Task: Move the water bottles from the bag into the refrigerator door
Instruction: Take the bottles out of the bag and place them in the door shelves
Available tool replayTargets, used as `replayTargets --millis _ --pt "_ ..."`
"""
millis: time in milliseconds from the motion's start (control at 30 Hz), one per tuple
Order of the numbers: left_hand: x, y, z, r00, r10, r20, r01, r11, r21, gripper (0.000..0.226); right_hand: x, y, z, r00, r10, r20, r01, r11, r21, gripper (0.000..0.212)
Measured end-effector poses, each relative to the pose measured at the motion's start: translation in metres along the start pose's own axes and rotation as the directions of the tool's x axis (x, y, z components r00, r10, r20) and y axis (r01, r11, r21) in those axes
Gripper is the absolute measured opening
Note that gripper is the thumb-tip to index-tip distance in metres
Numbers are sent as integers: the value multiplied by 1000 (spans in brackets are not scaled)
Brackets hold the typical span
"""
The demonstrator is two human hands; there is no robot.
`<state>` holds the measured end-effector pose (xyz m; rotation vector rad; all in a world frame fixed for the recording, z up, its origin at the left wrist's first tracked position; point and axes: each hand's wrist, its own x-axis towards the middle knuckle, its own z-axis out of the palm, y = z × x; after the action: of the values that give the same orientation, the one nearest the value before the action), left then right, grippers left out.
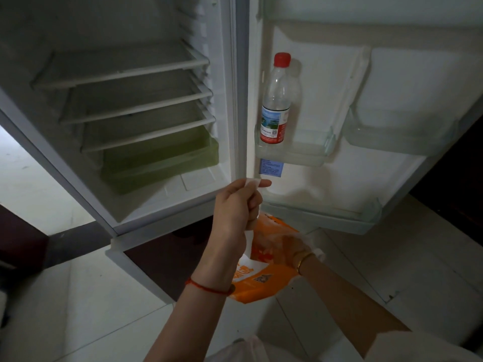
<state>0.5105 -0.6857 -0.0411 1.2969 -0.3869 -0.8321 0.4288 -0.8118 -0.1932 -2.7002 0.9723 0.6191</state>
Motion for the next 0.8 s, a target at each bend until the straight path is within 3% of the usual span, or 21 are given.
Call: replayTargets --millis 167,300,433,500,600,700,800 --pt "10 2 4 999 13 -42 -14 1000 -18 29 13 7 2 993 41 -113 -43 999 -13 32" --pt "17 3 0 997 21 -71 -22 1000 -20 30 31 17 1 986 -40 -164 93 940 330 10" --pt "22 6 -2 995 47 -93 -51 998 -44 29 43 11 -6 928 -111 -355 306 769 561 57" --pt "24 10 -2 992 68 -110 -75 995 -61 28 38 3 -12 924 -65 -377 298 740 602 44" --pt "30 16 -2 989 85 -125 -94 993 -69 27 24 -9 -27 933 -28 -359 237 800 552 14" --pt "34 16 0 988 75 -133 -85 994 -67 28 15 -9 -37 899 -194 -393 329 890 315 40" --pt "36 16 4 988 70 -140 -80 994 -73 28 1 -4 -42 812 -134 -568 418 812 407 58"
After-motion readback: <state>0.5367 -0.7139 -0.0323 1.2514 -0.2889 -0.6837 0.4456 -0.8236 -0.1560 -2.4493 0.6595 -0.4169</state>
